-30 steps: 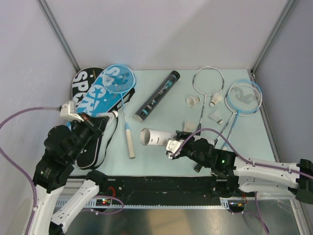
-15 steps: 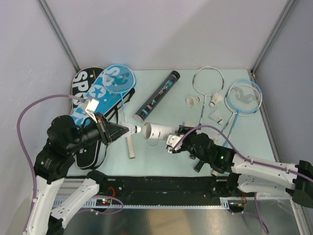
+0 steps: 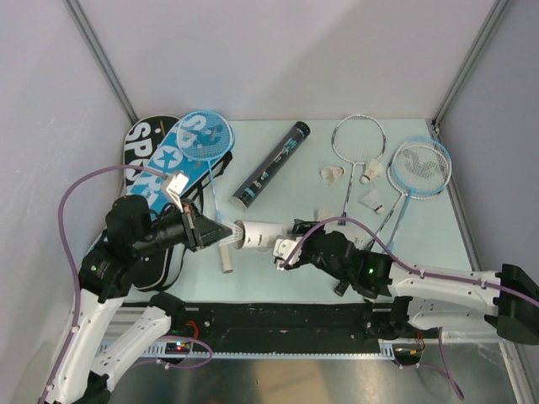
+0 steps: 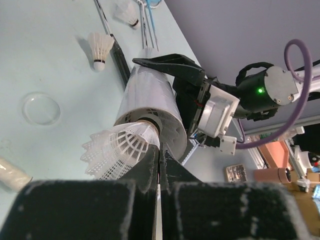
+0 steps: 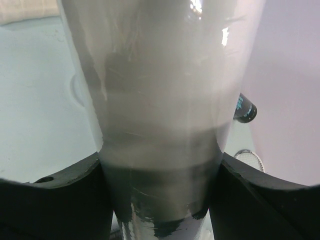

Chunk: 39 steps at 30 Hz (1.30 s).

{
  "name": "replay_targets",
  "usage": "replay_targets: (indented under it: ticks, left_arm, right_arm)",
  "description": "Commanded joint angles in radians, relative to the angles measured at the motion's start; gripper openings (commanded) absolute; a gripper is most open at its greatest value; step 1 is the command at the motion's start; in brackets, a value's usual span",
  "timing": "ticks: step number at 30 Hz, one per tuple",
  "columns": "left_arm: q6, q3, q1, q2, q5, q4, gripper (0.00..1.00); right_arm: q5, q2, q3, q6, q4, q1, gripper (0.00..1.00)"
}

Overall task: Pack up the badminton gear
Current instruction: Place the shuttlecock at the shuttle tube.

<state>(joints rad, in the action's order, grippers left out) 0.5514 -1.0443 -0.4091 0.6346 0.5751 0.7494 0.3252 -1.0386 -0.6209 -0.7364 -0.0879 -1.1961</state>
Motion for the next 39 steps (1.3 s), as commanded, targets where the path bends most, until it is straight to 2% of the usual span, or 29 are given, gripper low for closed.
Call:
replay_targets:
  ticks: [1,10,29,30,35,39]
  left_arm:
    - [0.076,0.051,0.002,0.006,0.060,-0.105,0.00]
    - [0.182,0.162,-0.020,-0.010,0.090,-0.257,0.00]
    - [0.235,0.209,-0.066,0.017,0.058,-0.350,0.00]
    - [0.228,0.208,-0.066,0.017,0.052,-0.350,0.03]
    - [0.187,0.164,-0.066,0.012,0.059,-0.342,0.37]
    - [0.156,0.119,-0.066,0.007,0.045,-0.321,0.50]
  right_arm:
    - [0.028,-0.022,-0.078,-0.004,-0.089,-0.030,0.46]
    - [0.046,-0.049,-0.105,0.002,-0.106,-0.064,0.46]
    - [0.012,-0.082,-0.117,0.052,-0.153,-0.065,0.46]
    - [0.009,-0.082,-0.117,0.059,-0.150,-0.060,0.46]
    - [-0.003,-0.068,-0.110,0.102,-0.100,-0.040,0.46]
    - [-0.003,-0.053,-0.102,0.100,-0.075,-0.030,0.46]
